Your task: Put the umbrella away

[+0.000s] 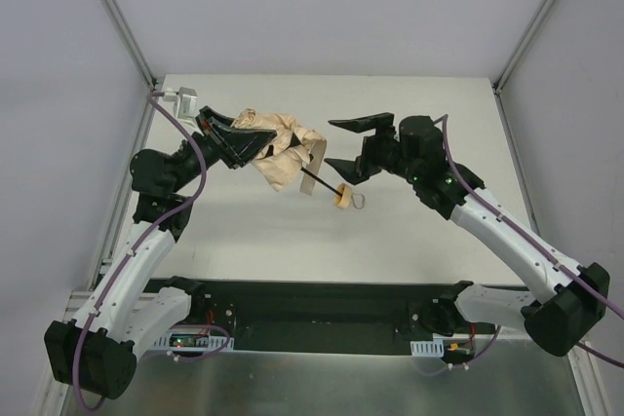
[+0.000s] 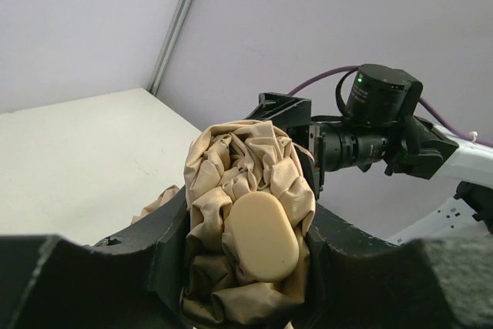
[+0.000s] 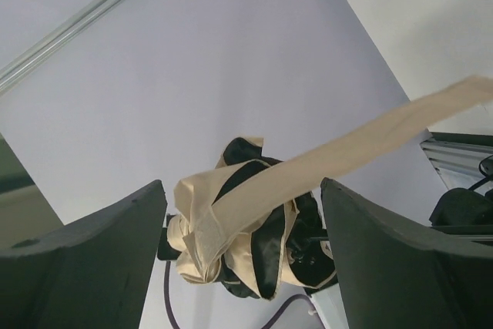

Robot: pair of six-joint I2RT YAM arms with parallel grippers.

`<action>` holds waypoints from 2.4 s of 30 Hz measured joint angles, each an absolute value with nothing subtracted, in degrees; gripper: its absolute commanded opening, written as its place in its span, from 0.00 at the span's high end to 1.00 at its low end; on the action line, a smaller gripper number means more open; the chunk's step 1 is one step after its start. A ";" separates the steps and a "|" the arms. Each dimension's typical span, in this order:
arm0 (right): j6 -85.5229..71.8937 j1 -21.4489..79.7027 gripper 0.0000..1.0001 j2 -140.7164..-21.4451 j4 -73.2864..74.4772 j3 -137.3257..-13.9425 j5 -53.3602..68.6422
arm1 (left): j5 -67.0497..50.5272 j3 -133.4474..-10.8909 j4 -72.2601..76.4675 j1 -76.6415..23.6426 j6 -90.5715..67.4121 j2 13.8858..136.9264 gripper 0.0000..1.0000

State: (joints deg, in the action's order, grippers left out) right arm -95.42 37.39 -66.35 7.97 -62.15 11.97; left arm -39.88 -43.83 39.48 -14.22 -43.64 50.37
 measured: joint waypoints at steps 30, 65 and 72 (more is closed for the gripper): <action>-99.70 43.81 0.43 -70.94 9.10 -67.07 5.98 | -38.89 -43.13 44.07 -14.20 -47.42 51.20 1.00; -70.02 42.81 1.00 -109.40 -16.32 -128.64 66.54 | -32.32 -39.92 62.11 -14.20 -71.02 58.94 1.00; -72.31 45.69 1.00 -103.00 -24.77 -114.87 72.75 | -34.50 -39.94 62.00 -14.22 -72.79 58.94 1.00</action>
